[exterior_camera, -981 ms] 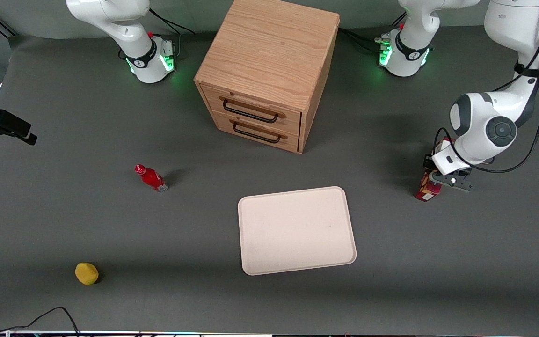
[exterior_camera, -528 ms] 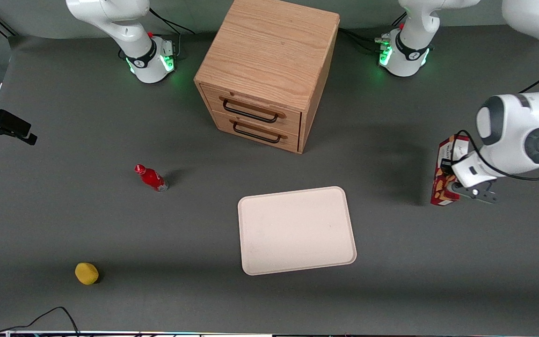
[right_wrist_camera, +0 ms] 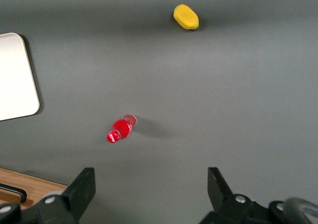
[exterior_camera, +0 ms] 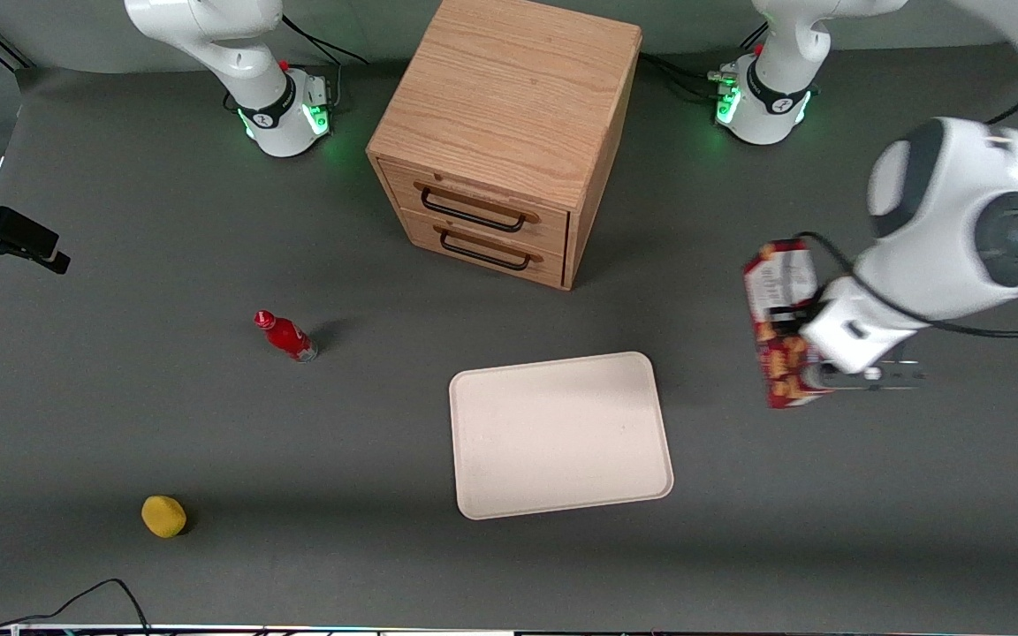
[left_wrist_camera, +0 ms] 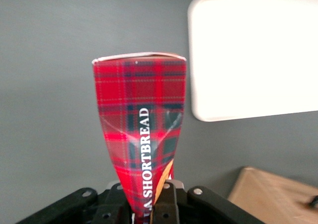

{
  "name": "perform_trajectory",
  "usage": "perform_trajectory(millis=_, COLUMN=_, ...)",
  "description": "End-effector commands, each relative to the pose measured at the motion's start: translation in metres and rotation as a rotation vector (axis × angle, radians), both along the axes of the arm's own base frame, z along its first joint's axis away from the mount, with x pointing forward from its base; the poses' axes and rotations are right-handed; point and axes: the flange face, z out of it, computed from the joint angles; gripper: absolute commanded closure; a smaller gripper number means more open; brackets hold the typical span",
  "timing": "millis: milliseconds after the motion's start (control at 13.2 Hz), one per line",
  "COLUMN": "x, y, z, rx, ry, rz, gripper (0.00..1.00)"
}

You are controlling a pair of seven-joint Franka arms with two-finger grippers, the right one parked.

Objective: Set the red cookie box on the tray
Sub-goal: 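Carry the box with the left gripper over the white tray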

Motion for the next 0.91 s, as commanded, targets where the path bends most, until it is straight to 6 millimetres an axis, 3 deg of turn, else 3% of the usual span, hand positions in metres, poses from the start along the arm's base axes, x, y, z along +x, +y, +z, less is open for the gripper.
perform_trajectory(millis=0, x=0.030, y=-0.064, z=-0.053, rx=-0.043, ry=-0.042, rz=0.128, gripper=1.00)
perform_trajectory(millis=151, x=0.036, y=-0.101, z=-0.110, rx=-0.039, ry=-0.111, rz=0.161, gripper=1.00)
perform_trajectory(millis=226, x=0.040, y=-0.105, z=-0.139, rx=-0.021, ry=-0.131, rz=0.180, gripper=1.00)
perform_trajectory(millis=453, x=0.045, y=-0.109, z=-0.173, rx=-0.035, ry=-0.176, rz=0.170, gripper=1.00)
perform_trajectory(millis=528, x=0.046, y=-0.108, z=-0.182, rx=-0.038, ry=-0.204, rz=0.158, gripper=0.28)
perform_trajectory(millis=604, x=0.045, y=-0.106, z=-0.182, rx=-0.032, ry=-0.208, rz=0.154, gripper=0.00)
perform_trajectory(millis=830, x=0.045, y=-0.096, z=-0.165, rx=0.015, ry=-0.179, rz=0.151, gripper=0.00)
